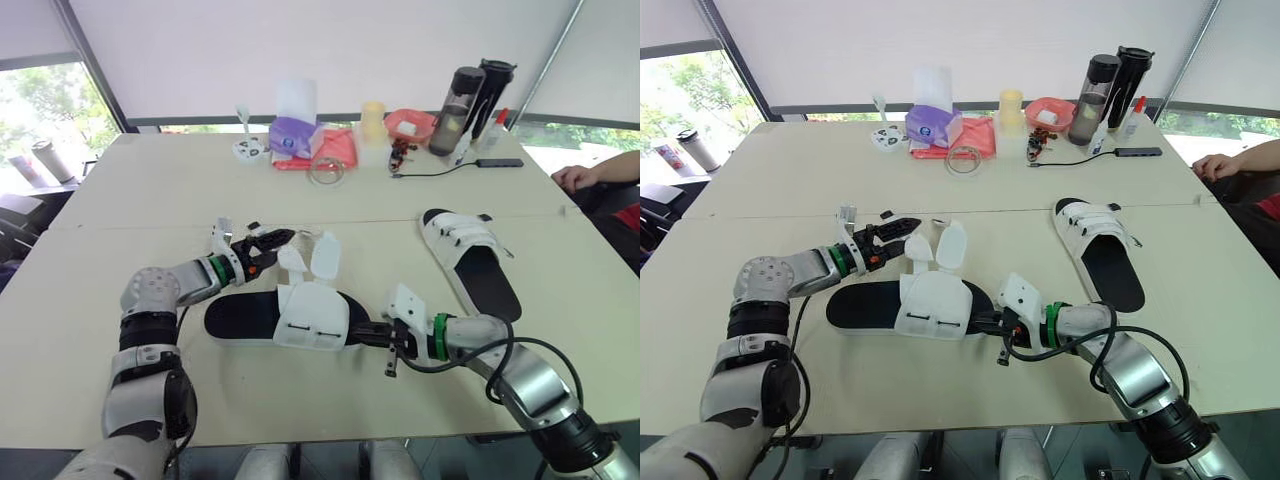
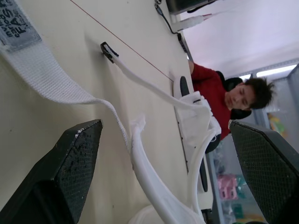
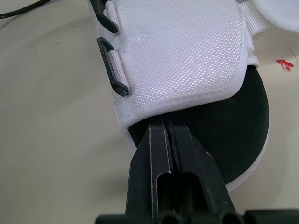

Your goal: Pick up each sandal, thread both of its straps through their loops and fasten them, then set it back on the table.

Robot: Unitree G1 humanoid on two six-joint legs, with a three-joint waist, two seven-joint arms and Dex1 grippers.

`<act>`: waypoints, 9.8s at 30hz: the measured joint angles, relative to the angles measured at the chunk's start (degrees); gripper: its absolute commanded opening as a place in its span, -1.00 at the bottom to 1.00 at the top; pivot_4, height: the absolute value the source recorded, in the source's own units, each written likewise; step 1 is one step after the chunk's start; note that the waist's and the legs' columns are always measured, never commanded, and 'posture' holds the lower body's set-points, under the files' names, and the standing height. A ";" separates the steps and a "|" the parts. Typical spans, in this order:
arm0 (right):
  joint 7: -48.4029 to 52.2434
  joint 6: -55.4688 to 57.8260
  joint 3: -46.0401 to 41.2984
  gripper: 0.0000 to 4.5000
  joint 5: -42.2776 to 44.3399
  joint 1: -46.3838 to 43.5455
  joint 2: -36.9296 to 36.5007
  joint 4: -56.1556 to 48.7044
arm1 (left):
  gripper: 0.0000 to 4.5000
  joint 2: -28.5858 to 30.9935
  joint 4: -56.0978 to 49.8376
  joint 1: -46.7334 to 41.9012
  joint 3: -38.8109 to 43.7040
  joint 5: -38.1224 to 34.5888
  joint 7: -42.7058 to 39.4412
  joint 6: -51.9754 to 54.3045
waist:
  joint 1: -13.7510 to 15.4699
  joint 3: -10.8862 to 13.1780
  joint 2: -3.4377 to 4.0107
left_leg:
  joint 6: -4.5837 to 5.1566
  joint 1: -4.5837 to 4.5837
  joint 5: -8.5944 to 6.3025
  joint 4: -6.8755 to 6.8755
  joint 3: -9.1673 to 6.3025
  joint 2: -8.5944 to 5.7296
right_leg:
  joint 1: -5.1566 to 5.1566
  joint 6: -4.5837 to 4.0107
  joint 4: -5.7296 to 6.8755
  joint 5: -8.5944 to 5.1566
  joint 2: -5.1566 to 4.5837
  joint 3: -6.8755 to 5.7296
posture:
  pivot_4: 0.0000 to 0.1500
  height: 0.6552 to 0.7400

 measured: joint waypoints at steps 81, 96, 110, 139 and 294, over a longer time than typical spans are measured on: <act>-0.78 -13.04 0.82 -1.00 -5.46 1.11 4.22 7.97 | 0.98 19.70 12.73 4.29 -25.56 82.15 -9.74 -142.28 | 0.04 -0.25 0.00 | -0.18 0.90 0.11 -0.85 -0.02 0.15 | 0.52 -0.22 -0.77 0.20 0.16 -0.04 | 1.00 1.00; -0.13 -15.40 0.79 -1.00 -5.55 -0.17 6.74 12.20 | 0.98 28.00 -56.98 37.27 -14.92 0.60 -24.56 -20.65 | -0.34 -0.39 0.15 | -0.25 0.93 0.06 -1.16 -0.09 0.48 | 0.39 -0.93 -0.81 -0.20 0.23 0.15 | 1.00 1.00; 1.57 -15.64 0.71 -1.00 -5.66 0.84 5.85 11.97 | 0.98 26.65 -67.73 48.93 -21.58 1.14 -24.41 -17.30 | 0.26 -0.98 -0.03 | -0.41 0.92 -0.04 -1.62 0.11 0.55 | 0.36 -1.19 -1.34 -0.28 0.10 0.20 | 1.00 1.00; 0.56 -15.06 1.27 -1.00 -6.70 1.43 5.64 10.30 | -0.99 16.16 -52.51 35.92 -31.66 8.35 -27.57 -16.17 | 0.19 -1.24 0.05 | -0.36 0.93 -0.01 -1.82 0.09 0.56 | 0.42 -1.19 -1.67 -0.24 0.14 0.14 | 1.00 1.00; 0.60 -15.28 2.99 -1.00 -6.88 -0.53 7.61 13.38 | 0.98 25.80 -50.75 39.81 -28.64 21.02 -42.24 -21.55 | -0.09 -1.66 0.17 | -0.44 1.10 -0.05 -2.21 0.13 1.05 | 0.35 -1.57 -1.86 -0.06 0.32 0.06 | 1.00 1.00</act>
